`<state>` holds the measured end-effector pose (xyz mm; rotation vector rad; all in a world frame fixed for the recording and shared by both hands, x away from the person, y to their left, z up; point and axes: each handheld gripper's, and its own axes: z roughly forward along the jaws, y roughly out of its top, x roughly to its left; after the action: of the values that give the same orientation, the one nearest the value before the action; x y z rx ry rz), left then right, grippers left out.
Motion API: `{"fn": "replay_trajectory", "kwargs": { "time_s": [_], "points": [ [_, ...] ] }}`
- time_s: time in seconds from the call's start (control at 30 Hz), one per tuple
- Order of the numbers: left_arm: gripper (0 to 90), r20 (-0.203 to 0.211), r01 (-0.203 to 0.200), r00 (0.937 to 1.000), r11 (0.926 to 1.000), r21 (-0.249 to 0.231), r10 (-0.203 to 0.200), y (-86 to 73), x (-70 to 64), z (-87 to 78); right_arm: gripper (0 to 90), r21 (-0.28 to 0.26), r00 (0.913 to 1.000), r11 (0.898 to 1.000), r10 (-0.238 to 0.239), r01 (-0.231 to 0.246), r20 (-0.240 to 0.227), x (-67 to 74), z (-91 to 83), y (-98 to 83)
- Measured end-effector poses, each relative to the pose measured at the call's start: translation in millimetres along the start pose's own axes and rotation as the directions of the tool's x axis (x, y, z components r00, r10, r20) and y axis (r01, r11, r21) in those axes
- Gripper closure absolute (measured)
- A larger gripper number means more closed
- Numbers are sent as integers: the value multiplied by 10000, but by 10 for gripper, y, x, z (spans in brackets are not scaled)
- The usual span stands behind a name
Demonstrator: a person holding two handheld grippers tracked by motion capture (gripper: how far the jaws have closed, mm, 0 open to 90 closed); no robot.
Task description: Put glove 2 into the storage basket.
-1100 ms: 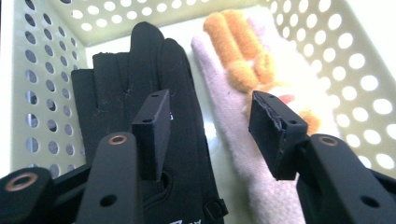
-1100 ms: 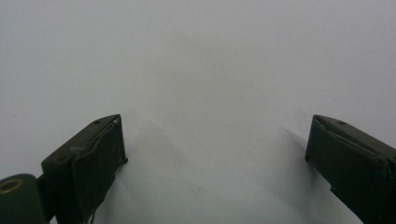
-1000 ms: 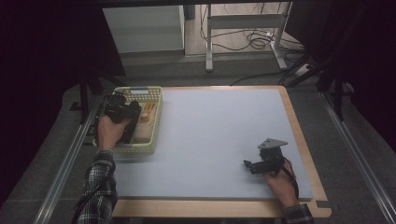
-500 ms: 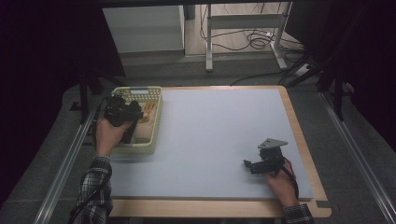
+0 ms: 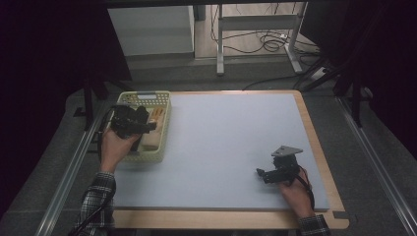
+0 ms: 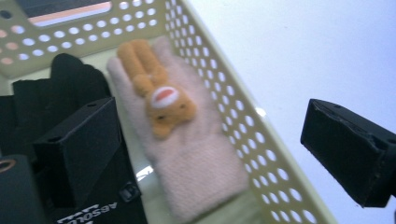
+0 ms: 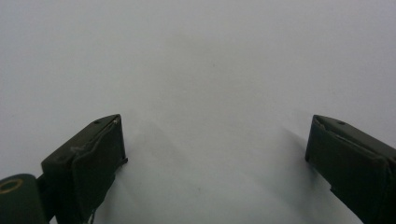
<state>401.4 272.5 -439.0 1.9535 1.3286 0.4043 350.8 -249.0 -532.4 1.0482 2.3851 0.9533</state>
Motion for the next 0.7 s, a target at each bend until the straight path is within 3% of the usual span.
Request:
{"fn": "replay_trajectory", "kwargs": {
  "time_s": [0.33,0.7],
  "points": [
    [30,512,-647,9966,9978,-121,652,-68,-239,-10,45,-1,10000,10000,-3,3,2,0,0,1],
    [28,953,-977,9904,9947,-327,1004,-202,-439,72,45,2,10000,10000,10,-10,3,2,-1,1]
  ]
}}
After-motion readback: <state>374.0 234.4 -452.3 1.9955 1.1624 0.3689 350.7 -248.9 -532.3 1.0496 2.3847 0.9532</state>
